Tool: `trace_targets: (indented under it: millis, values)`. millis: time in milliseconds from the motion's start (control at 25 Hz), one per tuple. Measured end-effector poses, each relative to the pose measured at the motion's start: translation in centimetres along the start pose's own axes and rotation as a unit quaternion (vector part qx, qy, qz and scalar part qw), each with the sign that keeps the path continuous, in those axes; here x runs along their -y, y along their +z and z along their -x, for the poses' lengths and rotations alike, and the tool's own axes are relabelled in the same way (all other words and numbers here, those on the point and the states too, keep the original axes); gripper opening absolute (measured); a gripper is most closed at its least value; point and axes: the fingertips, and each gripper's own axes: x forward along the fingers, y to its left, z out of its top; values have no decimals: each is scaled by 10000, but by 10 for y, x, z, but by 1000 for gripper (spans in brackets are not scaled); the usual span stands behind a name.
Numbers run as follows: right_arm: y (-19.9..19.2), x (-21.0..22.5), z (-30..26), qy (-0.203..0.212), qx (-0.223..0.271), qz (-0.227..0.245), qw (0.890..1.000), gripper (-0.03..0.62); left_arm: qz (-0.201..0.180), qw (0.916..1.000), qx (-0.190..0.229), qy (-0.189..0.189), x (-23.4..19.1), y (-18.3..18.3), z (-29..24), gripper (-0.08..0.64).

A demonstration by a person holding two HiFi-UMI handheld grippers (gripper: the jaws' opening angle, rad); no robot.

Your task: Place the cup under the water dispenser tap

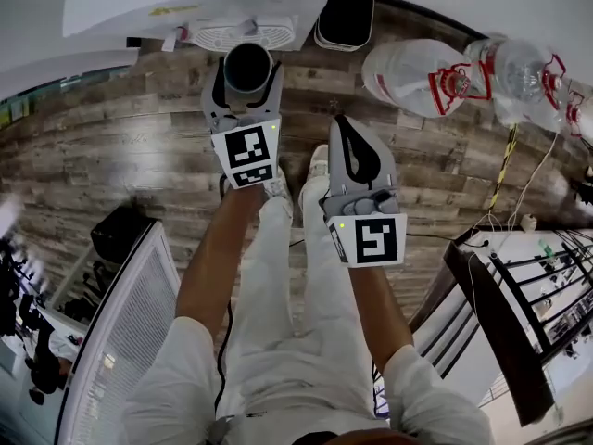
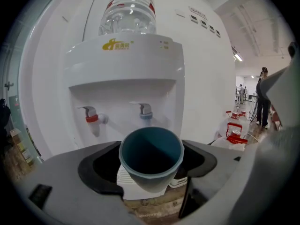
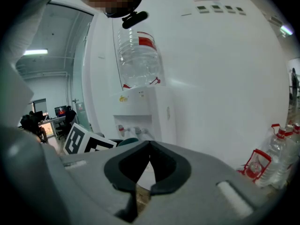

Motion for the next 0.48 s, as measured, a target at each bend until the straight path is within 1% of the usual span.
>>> trace_targets:
  millis: [240, 360, 480]
  values:
    - [-9, 15, -13, -86, -4, -55, 9999, 2, -180, 9998, -32, -46, 0, -24, -34, 373]
    - [-15, 15, -17, -77, -18, -11, 10000, 2, -367, 9992, -122, -141, -1, -40, -44, 373]
    - [-21, 19, -18, -95, -46, -20, 9999, 2, -438, 9987, -199, -144, -4, -50, -54, 373]
